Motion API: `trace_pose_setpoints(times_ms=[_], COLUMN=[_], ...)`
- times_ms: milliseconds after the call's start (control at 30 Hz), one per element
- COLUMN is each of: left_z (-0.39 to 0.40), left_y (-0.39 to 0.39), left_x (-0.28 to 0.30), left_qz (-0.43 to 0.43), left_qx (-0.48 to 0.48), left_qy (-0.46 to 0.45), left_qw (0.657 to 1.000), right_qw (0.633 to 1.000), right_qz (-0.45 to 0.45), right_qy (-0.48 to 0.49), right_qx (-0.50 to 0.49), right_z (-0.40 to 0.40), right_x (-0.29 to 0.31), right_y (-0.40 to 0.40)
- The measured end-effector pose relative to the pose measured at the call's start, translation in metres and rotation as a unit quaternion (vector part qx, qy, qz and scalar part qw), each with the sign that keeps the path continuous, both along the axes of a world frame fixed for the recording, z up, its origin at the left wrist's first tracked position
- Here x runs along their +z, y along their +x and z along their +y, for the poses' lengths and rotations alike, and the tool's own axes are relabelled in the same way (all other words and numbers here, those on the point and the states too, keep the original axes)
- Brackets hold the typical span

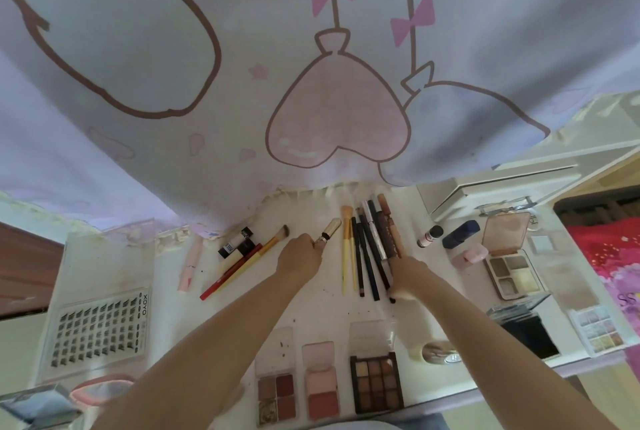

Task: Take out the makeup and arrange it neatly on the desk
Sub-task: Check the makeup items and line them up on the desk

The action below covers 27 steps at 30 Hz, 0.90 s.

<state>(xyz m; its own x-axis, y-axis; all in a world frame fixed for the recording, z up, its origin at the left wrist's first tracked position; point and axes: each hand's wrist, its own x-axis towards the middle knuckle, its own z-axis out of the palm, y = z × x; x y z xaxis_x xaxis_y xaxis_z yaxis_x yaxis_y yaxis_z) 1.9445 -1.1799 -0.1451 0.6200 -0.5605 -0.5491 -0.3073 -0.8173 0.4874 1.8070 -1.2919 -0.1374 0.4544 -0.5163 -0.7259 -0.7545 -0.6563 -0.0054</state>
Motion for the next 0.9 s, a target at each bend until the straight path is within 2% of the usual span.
trace_pose_setpoints(times_ms=[167, 367, 500, 567, 733, 900], left_z=[-0.008, -0.003, 0.026, 0.041, 0.055, 0.052], left_y=[-0.009, -0.013, 0.006, 0.019, 0.037, 0.039], left_x=[-0.012, -0.012, -0.012, -0.012, -0.007, -0.008], left_qz=[0.008, 0.014, -0.134, -0.198, -0.242, -0.300], left_qx=[0.047, 0.011, -0.040, -0.073, -0.117, -0.218], left_qy=[0.013, 0.003, 0.001, 0.055, 0.173, 0.200], left_qw=[0.999, 1.000, 0.990, 0.976, 0.947, 0.907], right_qw=[1.000, 0.999, 0.998, 0.998, 0.998, 0.997], right_qz=[-0.004, -0.019, -0.028, -0.029, -0.029, -0.039], right_qy=[0.000, 0.000, 0.007, 0.007, -0.002, 0.003], right_qx=[-0.006, -0.037, -0.057, -0.061, -0.059, -0.065], right_z=[0.001, 0.005, 0.008, 0.009, 0.011, 0.011], right_x=[-0.005, -0.009, -0.009, -0.009, -0.009, -0.012], right_y=[0.002, 0.001, -0.001, 0.000, 0.000, -0.003])
